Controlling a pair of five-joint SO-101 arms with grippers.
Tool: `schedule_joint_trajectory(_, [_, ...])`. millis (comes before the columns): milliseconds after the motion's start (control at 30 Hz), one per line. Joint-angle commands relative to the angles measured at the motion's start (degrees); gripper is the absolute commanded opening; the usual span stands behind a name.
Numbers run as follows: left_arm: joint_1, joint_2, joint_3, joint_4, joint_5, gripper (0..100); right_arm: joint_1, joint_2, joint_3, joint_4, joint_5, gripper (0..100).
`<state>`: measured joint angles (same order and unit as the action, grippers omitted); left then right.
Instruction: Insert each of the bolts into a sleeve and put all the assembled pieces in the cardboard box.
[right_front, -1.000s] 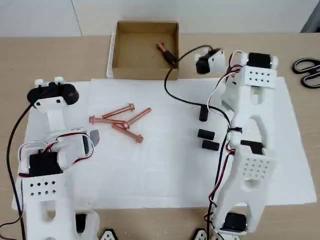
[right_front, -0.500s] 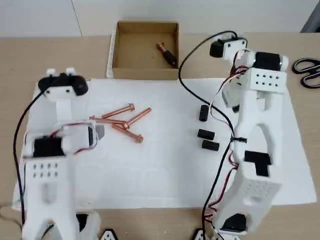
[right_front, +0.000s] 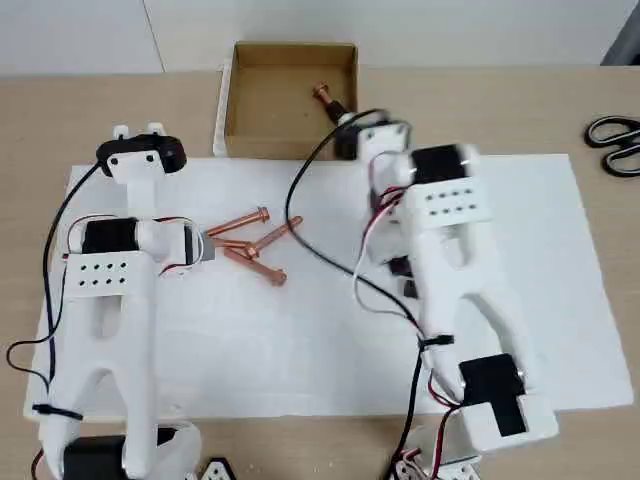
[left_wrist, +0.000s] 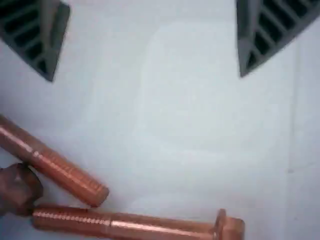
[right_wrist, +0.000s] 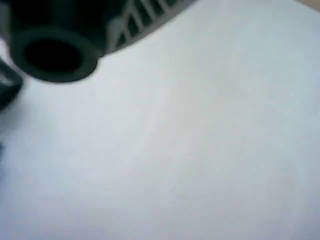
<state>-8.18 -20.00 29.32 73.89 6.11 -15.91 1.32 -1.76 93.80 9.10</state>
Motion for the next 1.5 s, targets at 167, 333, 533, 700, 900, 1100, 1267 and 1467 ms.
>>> schedule_joint_trajectory(167, [0.0, -0.2, -2.2, 0.1, 0.3, 23, -7.8, 3.5, 7.8, -9.2, -1.1, 0.5])
schedule_joint_trajectory(333, [0.0, -0.2, -2.3, 0.8, 0.3, 23, -8.1, 9.3, 8.9, -12.5, -0.9, 0.8])
schedule_joint_trajectory(533, [0.0, -0.2, -2.3, 0.8, 0.3, 23, -8.1, 15.5, 8.9, -14.4, -0.6, 5.5])
schedule_joint_trajectory(700, [0.0, -0.1, -2.3, 0.6, 0.3, 23, -8.0, 18.9, 8.7, -14.3, -0.5, 11.9])
schedule_joint_trajectory(900, [0.0, -0.1, -2.3, 0.8, 0.3, 23, -8.0, 19.1, 8.5, -13.8, -0.4, 12.2])
schedule_joint_trajectory(1100, [0.0, -0.1, -2.3, 0.8, 0.3, 23, -8.0, 19.1, 8.5, -12.7, -0.4, 12.2])
schedule_joint_trajectory(1267, [0.0, -0.1, -2.3, 0.8, 0.3, 23, -8.0, 19.1, 8.5, -12.6, -0.4, 12.2])
schedule_joint_trajectory(1467, [0.0, -0.1, -2.3, 0.8, 0.2, 23, -8.0, 19.1, 7.6, -12.4, -0.5, 12.2])
